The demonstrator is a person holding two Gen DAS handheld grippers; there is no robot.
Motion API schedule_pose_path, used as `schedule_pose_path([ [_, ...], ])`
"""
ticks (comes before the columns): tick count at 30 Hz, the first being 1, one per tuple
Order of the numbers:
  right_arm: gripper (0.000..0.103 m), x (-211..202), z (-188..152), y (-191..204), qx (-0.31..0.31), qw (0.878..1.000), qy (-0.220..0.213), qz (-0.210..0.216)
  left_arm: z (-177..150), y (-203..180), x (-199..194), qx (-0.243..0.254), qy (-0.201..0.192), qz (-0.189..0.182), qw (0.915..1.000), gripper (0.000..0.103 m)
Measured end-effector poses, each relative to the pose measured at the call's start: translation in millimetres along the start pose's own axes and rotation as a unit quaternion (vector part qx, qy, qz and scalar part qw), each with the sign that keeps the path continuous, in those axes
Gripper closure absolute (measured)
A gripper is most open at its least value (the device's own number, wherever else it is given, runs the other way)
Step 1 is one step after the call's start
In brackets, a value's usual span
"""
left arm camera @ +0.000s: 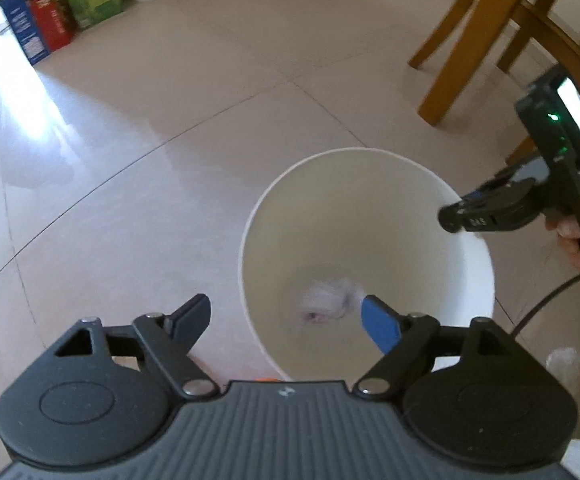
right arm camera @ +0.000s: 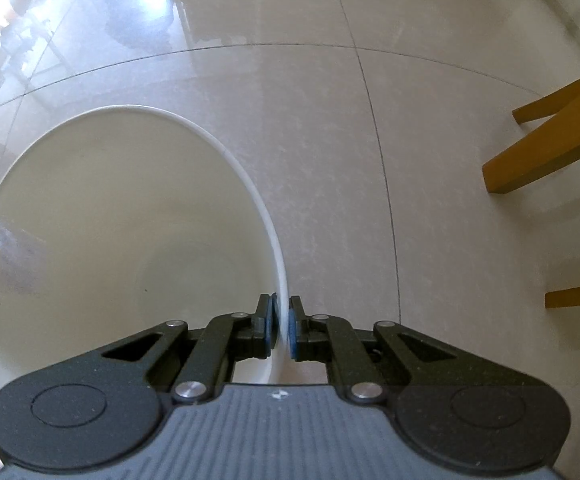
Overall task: Collect trash
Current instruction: 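Move the left tool back to the trash pile, then grasp the blue juice carton with the left tool and lift it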
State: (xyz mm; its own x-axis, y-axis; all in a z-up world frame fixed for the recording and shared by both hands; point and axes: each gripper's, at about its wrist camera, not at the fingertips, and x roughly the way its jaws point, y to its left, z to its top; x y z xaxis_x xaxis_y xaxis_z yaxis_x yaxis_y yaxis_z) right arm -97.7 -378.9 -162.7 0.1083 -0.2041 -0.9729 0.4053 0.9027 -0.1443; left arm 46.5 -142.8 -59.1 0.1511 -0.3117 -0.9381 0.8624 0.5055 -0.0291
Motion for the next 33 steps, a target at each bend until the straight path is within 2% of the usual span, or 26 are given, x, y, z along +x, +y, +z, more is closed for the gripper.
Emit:
schedule_pose_path([
  [7, 0.093, -3, -2, 3, 0.004, 1.000, -0.001, -0.002, -30, 32, -7, -0.068, -0.001, 0.044, 0.9967, 0.011],
  [11, 0.093, -3, -2, 5, 0.006, 1.000, -0.001, -0.005, -58, 60, -14, -0.134, 0.000, 0.076, 0.9880, 0.011],
  [15, 0.093, -3, -2, 4, 0.016, 1.000, -0.001, -0.006, -96, 90, -16, -0.211, 0.007, 0.101, 0.9721, 0.011],
  [22, 0.093, -4, -4, 7, 0.016, 1.000, -0.004, -0.016, -170, 123, -2, -0.325, 0.023, 0.139, 0.9352, 0.011],
  [25, 0.093, -4, -5, 8, 0.020, 1.000, -0.007, -0.018, -205, 126, 20, -0.363, 0.031, 0.153, 0.9185, 0.011],
  [31, 0.092, -4, -8, 13, 0.017, 0.999, -0.015, -0.028, -273, 122, 76, -0.434, 0.054, 0.151, 0.8863, 0.011],
  [33, 0.092, -5, -9, 15, 0.014, 0.999, -0.016, -0.033, -296, 121, 95, -0.449, 0.065, 0.150, 0.8786, 0.011],
])
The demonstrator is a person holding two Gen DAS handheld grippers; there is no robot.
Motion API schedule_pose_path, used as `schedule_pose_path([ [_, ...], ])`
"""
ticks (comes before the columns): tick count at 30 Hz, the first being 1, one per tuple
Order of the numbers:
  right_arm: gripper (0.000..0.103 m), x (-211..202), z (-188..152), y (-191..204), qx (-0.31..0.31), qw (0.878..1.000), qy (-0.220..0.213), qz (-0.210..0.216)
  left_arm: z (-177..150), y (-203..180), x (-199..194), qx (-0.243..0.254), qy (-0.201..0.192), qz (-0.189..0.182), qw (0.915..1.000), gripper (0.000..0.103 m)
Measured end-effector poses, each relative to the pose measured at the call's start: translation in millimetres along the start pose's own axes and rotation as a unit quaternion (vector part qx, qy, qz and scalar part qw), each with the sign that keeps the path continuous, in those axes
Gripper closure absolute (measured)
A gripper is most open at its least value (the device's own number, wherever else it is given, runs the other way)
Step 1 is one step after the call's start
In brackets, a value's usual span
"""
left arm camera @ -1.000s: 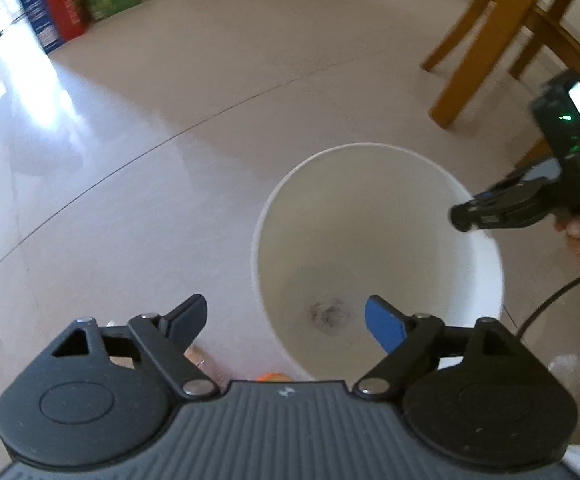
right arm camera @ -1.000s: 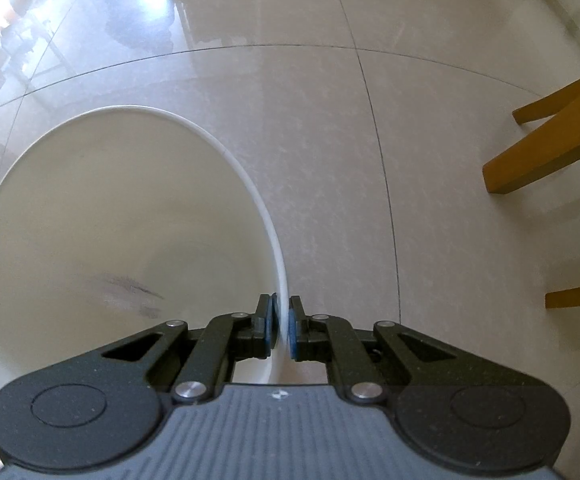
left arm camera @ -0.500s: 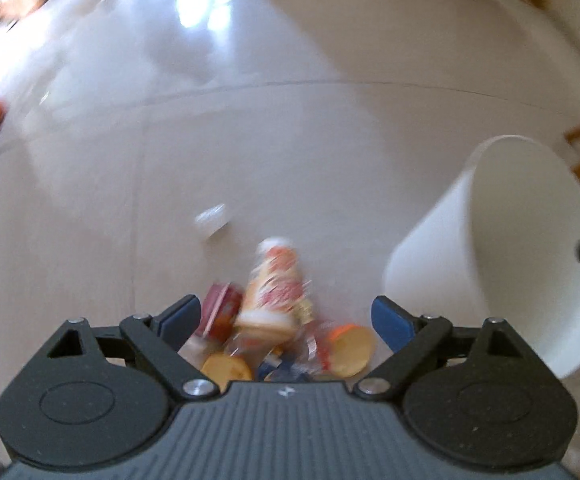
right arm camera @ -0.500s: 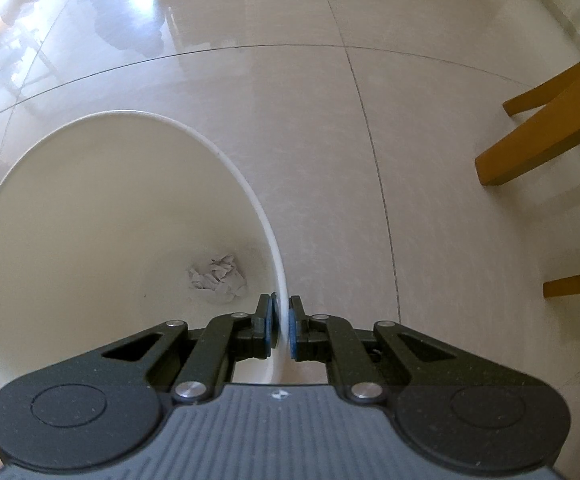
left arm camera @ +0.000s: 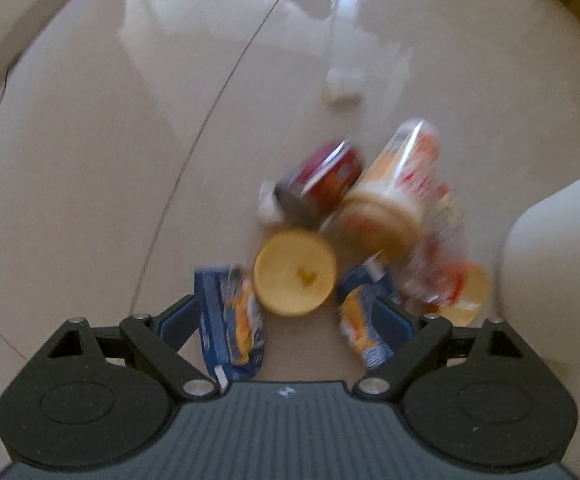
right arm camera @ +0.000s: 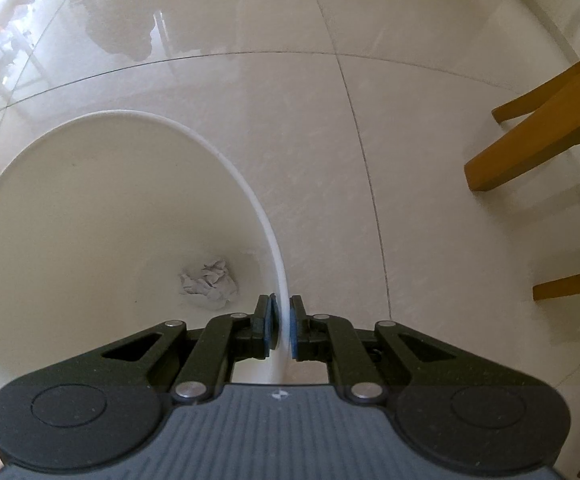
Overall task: Collect trash
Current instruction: 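Grasp the blue juice carton with the left tool and lift it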
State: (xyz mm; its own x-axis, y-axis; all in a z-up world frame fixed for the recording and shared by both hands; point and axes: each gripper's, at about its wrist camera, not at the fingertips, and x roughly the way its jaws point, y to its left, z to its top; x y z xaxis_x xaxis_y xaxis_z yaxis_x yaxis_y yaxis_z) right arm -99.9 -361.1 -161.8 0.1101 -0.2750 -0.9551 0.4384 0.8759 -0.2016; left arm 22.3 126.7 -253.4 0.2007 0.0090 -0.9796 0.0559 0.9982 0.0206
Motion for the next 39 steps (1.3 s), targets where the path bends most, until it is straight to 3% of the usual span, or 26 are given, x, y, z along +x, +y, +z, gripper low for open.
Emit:
schedule_pose_path([
  [7, 0.092, -1, 1, 7, -0.016, 1.000, 0.003, -0.008, -27, 23, 68, -0.027, 0.024, 0.026, 0.9990, 0.016],
  [14, 0.091, -3, 3, 13, -0.024, 1.000, 0.002, -0.016, -27, 32, 102, -0.033, 0.029, 0.028, 0.9987, 0.027],
  [17, 0.091, -4, 2, 16, -0.028, 0.999, 0.000, -0.021, -26, 35, 111, -0.035, 0.036, 0.026, 0.9984, 0.039],
  [19, 0.091, -5, 2, 17, -0.031, 0.999, 0.000, -0.024, -26, 39, 111, -0.043, 0.036, 0.023, 0.9982, 0.043],
  [29, 0.091, -7, 2, 19, -0.031, 0.999, -0.001, -0.026, -19, 50, 105, -0.043, 0.042, 0.011, 0.9981, 0.045],
  [39, 0.091, -9, 3, 14, -0.016, 1.000, 0.004, -0.020, 1, 39, 64, 0.006, 0.050, 0.018, 0.9986, 0.045],
])
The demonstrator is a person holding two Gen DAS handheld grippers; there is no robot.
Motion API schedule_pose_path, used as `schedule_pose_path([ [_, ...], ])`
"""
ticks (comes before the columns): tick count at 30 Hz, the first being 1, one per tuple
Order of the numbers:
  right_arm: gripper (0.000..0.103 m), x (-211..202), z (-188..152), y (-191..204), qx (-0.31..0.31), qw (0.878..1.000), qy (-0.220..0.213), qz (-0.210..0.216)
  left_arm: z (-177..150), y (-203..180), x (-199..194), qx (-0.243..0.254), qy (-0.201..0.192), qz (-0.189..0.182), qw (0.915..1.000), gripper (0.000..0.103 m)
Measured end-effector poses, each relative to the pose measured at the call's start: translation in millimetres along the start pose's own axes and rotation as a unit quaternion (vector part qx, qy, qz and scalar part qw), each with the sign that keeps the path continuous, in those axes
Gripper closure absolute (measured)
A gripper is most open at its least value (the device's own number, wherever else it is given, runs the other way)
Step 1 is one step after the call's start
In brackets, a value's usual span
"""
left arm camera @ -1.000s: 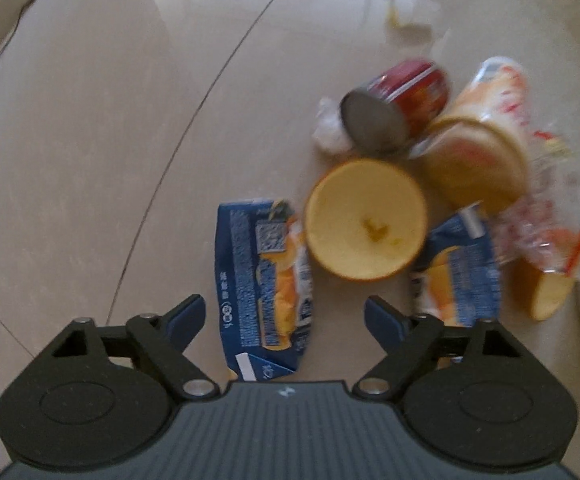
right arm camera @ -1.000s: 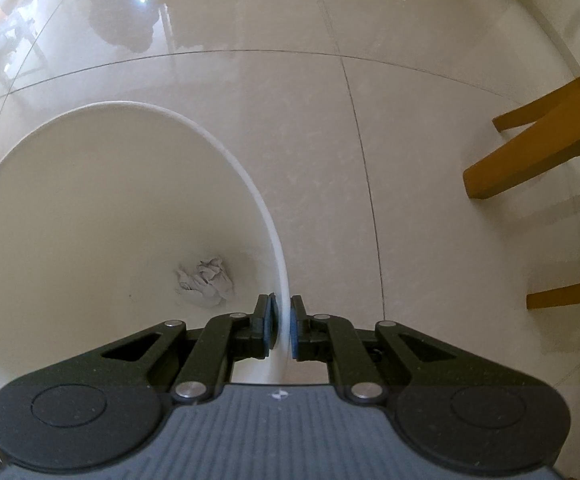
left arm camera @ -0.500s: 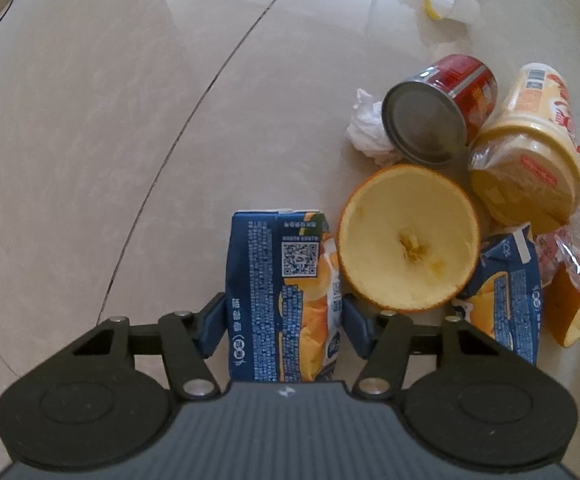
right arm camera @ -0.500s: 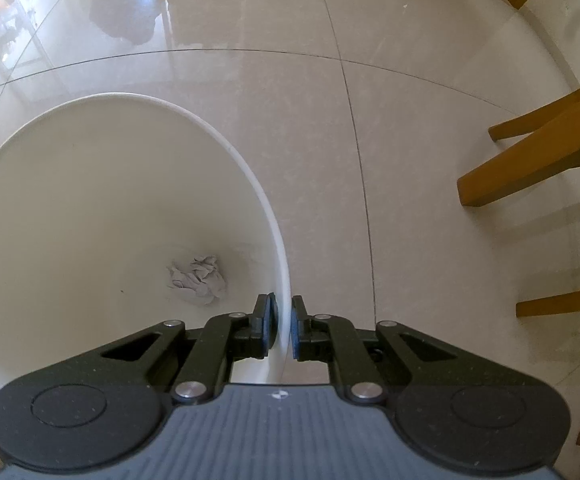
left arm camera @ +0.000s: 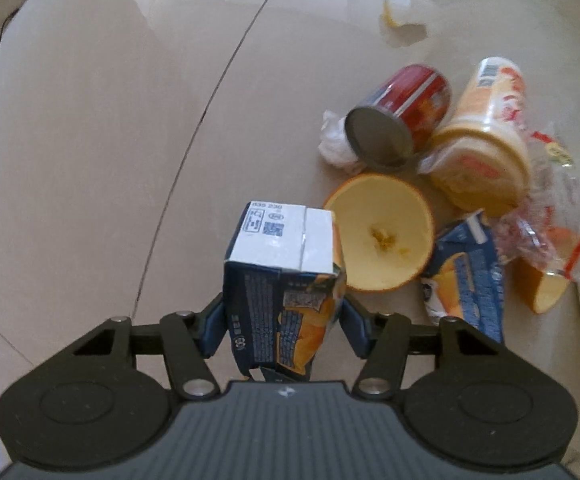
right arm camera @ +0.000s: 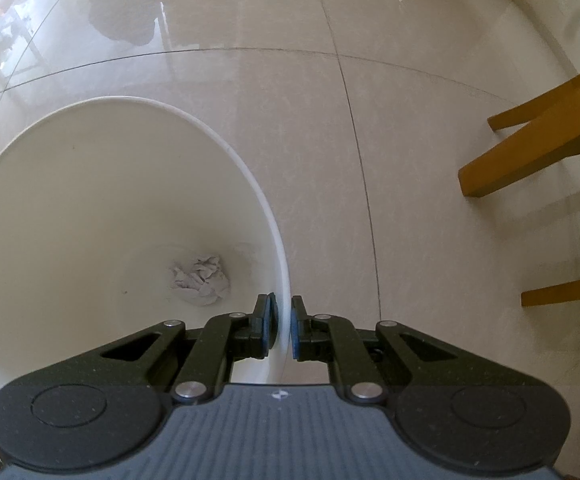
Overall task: Collect trash
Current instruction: 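Grasp the blue juice carton with the left tool and lift it, then carry the carton over the bin, release it, and return the left tool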
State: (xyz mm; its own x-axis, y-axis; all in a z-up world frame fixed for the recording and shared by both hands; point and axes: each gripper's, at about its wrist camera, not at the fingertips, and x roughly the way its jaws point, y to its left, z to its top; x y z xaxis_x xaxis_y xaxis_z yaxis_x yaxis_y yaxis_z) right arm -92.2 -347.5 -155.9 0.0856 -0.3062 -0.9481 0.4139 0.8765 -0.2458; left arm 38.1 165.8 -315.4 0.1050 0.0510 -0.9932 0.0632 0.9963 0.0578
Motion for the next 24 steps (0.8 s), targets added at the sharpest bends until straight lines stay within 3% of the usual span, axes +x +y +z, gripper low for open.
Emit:
schedule_pose_path([
  [7, 0.091, 1, 3, 2, -0.006, 1.000, 0.002, -0.001, 8, -22, -41, 0.052, -0.009, -0.006, 0.9986, 0.045],
  [12, 0.092, 2, 7, -1, 0.002, 1.000, 0.006, 0.007, 17, -47, -93, 0.119, -0.010, -0.014, 0.9928, 0.045],
  [18, 0.092, 5, 11, -13, 0.032, 0.999, 0.016, 0.019, 43, -88, -168, 0.183, -0.017, -0.059, 0.9812, 0.045],
  [24, 0.092, 9, 14, -16, 0.048, 0.998, 0.023, 0.019, 66, -139, -227, 0.241, -0.049, -0.106, 0.9635, 0.045],
])
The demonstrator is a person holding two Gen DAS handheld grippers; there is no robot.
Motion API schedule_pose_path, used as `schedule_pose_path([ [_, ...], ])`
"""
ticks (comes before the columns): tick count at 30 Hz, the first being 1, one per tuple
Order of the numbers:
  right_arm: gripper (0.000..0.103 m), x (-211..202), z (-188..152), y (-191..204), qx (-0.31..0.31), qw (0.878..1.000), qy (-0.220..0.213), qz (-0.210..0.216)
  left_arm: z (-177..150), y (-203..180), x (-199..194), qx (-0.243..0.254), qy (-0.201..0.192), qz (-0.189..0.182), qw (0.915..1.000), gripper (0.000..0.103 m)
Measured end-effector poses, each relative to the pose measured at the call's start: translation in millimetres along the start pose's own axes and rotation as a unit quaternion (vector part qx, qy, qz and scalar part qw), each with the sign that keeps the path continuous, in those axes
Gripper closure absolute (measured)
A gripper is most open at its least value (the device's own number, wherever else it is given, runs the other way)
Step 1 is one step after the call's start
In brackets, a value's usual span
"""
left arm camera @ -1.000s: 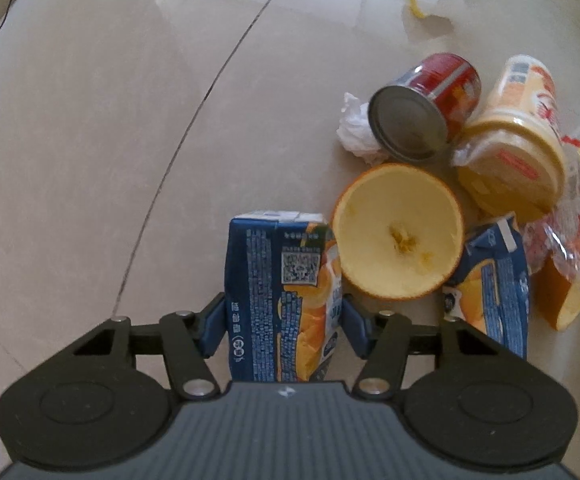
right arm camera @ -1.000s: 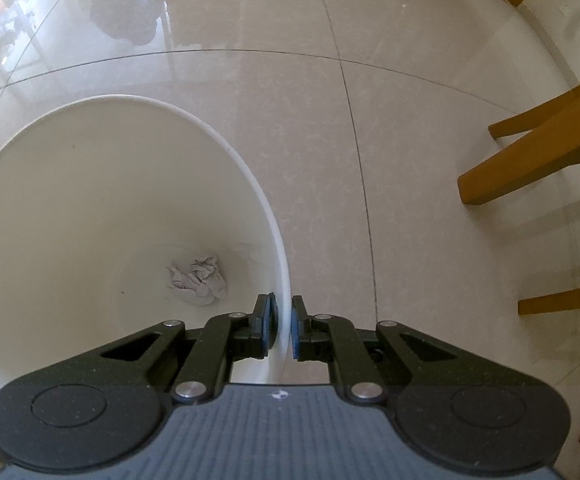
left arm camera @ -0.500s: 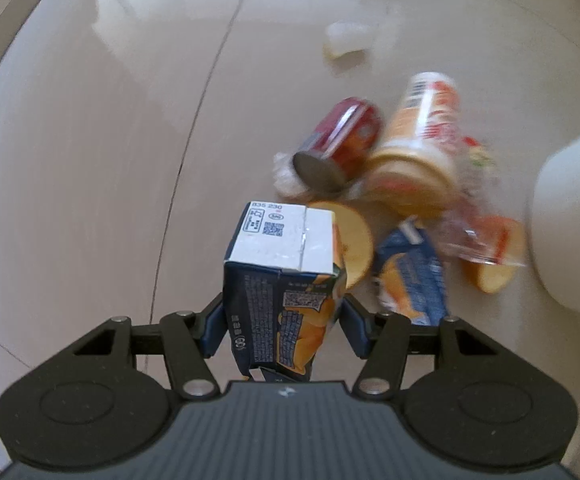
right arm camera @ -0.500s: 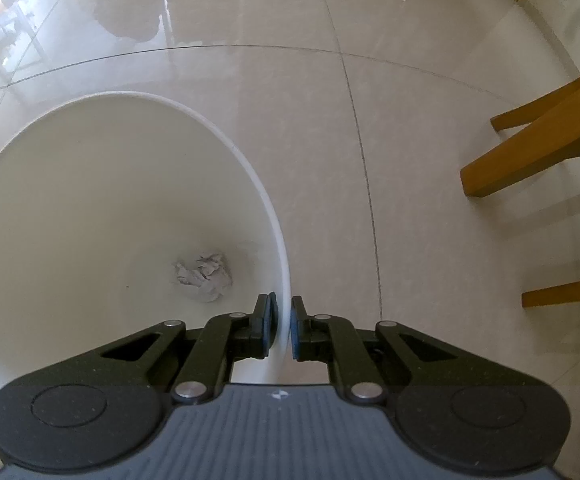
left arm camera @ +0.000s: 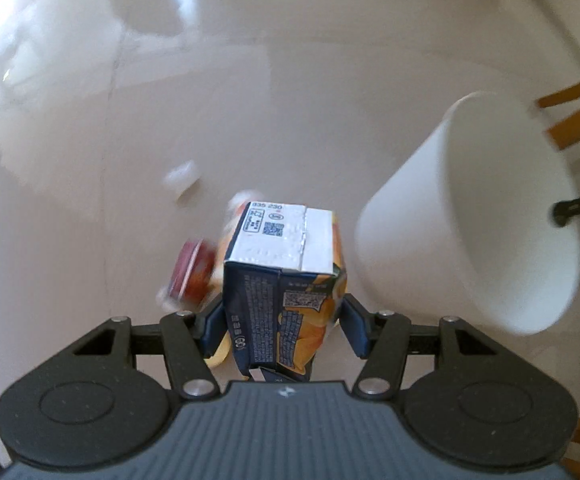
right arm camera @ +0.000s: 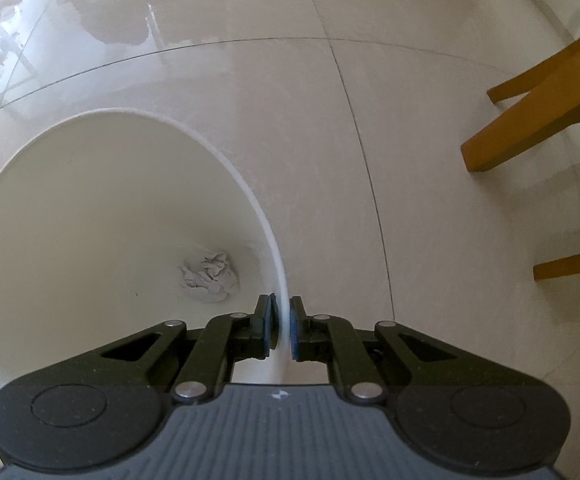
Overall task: Collect trash
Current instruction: 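Carry the carton over the bin, release it, and return the left tool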
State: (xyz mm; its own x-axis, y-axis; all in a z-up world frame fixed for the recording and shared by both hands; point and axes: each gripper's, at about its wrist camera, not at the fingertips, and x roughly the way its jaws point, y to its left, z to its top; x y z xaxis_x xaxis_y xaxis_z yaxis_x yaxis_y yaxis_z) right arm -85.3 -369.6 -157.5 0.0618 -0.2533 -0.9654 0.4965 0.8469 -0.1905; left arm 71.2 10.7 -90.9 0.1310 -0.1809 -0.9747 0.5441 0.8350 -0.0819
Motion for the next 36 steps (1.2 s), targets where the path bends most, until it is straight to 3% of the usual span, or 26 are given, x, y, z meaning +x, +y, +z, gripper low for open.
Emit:
schedule_pose_path([
  [10, 0.091, 4, 0, -3, 0.003, 1.000, 0.005, 0.006, 63, -75, -26, 0.082, -0.020, -0.064, 0.9944, 0.045],
  [22, 0.092, 6, -4, -14, 0.006, 1.000, 0.003, 0.028, 71, -130, 8, 0.114, 0.031, -0.116, 0.9862, 0.044],
  [23, 0.092, 6, -5, -14, 0.006, 1.000, 0.002, 0.028, 72, -131, 12, 0.110, 0.036, -0.116, 0.9865, 0.043],
  [25, 0.092, 7, -7, -15, 0.008, 1.000, 0.003, 0.030, 66, -127, 12, 0.094, 0.039, -0.118, 0.9878, 0.032],
  [30, 0.092, 7, -7, -15, 0.006, 1.000, 0.003, 0.029, 69, -104, 13, 0.054, 0.010, -0.122, 0.9910, 0.019],
  [33, 0.092, 7, -7, -15, 0.005, 1.000, 0.005, 0.027, 69, -81, 4, 0.029, -0.009, -0.110, 0.9935, 0.018],
  [36, 0.092, 7, -6, -13, 0.005, 1.000, 0.004, 0.026, 64, -57, -1, 0.013, -0.033, -0.075, 0.9966, 0.015],
])
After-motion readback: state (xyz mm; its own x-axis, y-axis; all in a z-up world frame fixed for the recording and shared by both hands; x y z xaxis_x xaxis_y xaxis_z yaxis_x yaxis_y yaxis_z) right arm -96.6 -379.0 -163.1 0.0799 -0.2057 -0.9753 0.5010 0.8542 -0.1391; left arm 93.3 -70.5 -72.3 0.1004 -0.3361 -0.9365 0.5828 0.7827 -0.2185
